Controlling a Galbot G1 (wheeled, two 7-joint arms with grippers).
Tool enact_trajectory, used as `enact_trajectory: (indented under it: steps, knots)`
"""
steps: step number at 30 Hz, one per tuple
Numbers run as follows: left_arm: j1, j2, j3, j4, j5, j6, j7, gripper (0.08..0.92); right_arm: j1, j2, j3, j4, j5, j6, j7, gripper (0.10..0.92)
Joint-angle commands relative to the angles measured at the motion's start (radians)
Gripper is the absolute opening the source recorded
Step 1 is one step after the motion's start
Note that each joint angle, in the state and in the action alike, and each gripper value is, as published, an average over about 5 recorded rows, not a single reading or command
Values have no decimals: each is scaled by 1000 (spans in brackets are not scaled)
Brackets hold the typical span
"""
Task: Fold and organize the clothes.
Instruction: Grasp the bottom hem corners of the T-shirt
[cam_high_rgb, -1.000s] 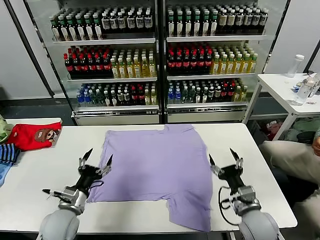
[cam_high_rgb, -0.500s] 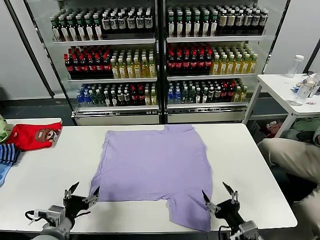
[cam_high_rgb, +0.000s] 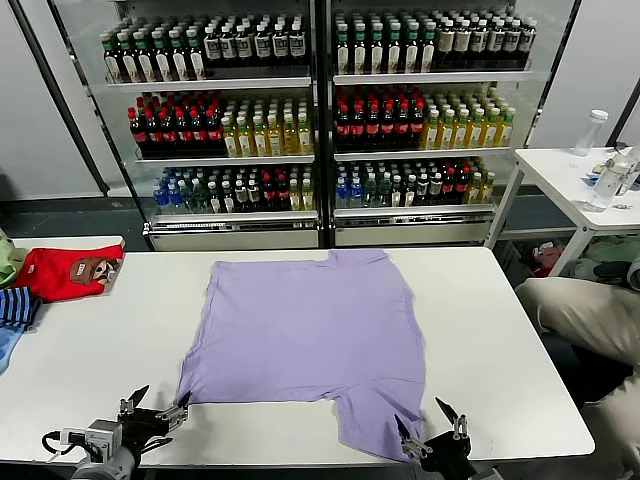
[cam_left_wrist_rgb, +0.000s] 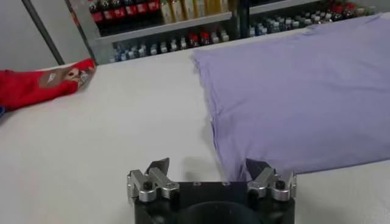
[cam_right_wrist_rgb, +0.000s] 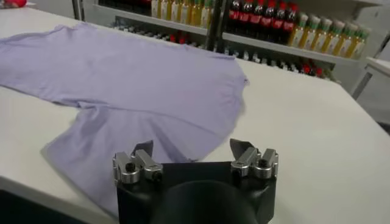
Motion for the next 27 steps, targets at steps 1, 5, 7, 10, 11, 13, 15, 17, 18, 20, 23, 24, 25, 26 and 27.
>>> enact_trajectory:
  steps: [1,5,7,10,11,13,15,17,18,20,23,24,25,26,27]
  knots:
    - [11,0,-5,14,-20,13,-3,823,-14,-4,-25,6,24,-15,38,812]
    - [17,-9,8,11,-32,8,7,810,-12,-4,-24,12,81,-49,51,733]
    - [18,-13,12,10,-38,4,12,774,-11,-4,-24,11,106,-59,55,673]
    - [20,-18,18,11,-41,-8,20,689,-9,-3,-23,5,140,-66,56,587]
    - [20,-19,20,12,-41,-12,22,663,-9,-2,-22,2,147,-67,55,561]
    - [20,-21,25,12,-41,-15,24,603,-7,0,-22,-3,154,-67,52,500]
    - [19,-23,31,12,-41,-16,24,542,-5,1,-21,-10,155,-66,48,448]
    - [18,-24,36,12,-40,-17,24,490,-3,2,-20,-17,156,-65,44,388]
    - [18,-24,38,12,-40,-17,25,455,-2,3,-19,-18,156,-63,42,362]
    - [17,-24,41,13,-39,-18,25,403,-1,3,-15,-18,154,-57,35,301]
    - [15,-24,43,11,-39,-20,27,316,-1,2,-2,-12,144,-36,16,215]
    - [16,-24,42,8,-39,-24,27,282,-1,0,7,-6,140,-28,9,189]
    - [20,-24,41,3,-39,-32,26,256,-4,-5,20,2,139,-20,1,161]
    - [27,-24,39,-6,-40,-40,25,230,-8,-14,38,13,139,-11,-8,142]
    - [38,-22,36,-20,-40,-47,24,195,-16,-25,63,28,142,-3,-16,131]
